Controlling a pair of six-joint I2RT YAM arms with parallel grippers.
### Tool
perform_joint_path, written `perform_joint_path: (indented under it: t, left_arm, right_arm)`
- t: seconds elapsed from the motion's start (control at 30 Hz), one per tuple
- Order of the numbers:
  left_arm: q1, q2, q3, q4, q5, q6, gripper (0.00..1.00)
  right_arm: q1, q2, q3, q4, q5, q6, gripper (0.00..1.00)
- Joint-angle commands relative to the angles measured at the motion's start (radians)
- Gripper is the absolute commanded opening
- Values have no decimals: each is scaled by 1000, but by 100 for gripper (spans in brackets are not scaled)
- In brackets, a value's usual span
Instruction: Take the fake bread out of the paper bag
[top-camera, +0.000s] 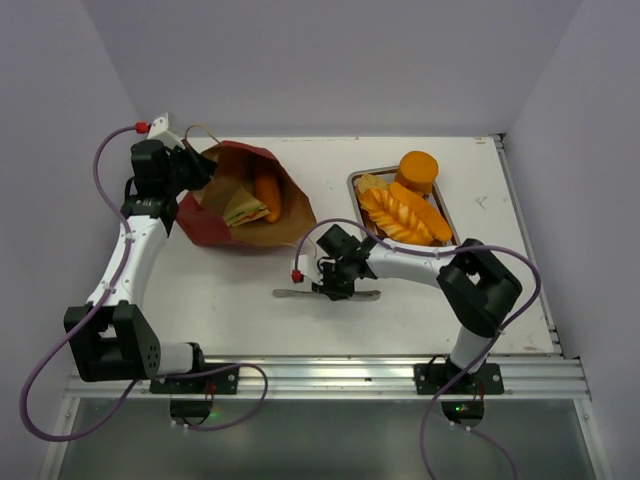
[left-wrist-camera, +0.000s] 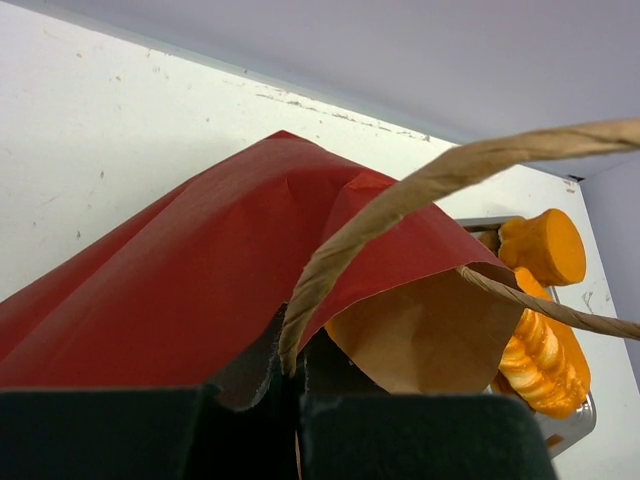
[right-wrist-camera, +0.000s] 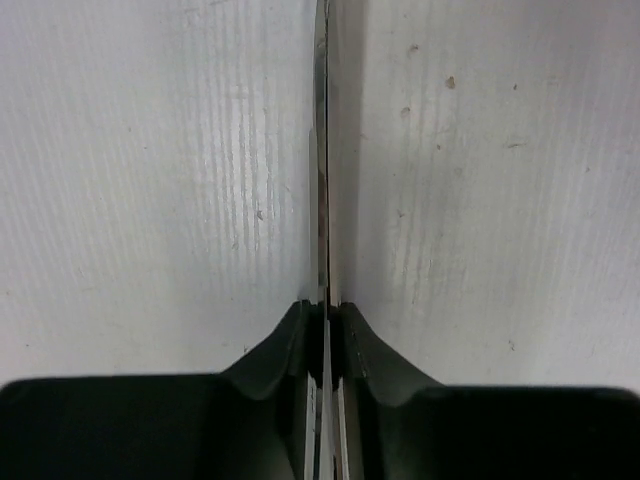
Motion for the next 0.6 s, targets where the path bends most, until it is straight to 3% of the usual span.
perform_joint_path:
  t: [0.0,0.07,0.23,0.37,0.5,0.57]
  left_arm:
    - [12,-39,-2,10,2,9,0]
    - [12,-39,1,7,4,11,0]
    - [14,-39,9,2,4,14,0]
    - [14,-39,15,-7,1,19,0]
    - [14,-39,10,-4,7,26,0]
    - [14,-37,4,-2,14,31,0]
  right_arm:
    - [-5,-14,-2,-62,-13,-2,8]
    - [-10,-67,-3,-79,-37,-18,0]
    - [-11,-248,39,-267,-168,-122,0]
    - [-27,-371,198,-444,-208,-159,0]
    - [-31,-420,334,-515,-144,-105,1]
    - [-36,-416,404,-513,-55,-61,7]
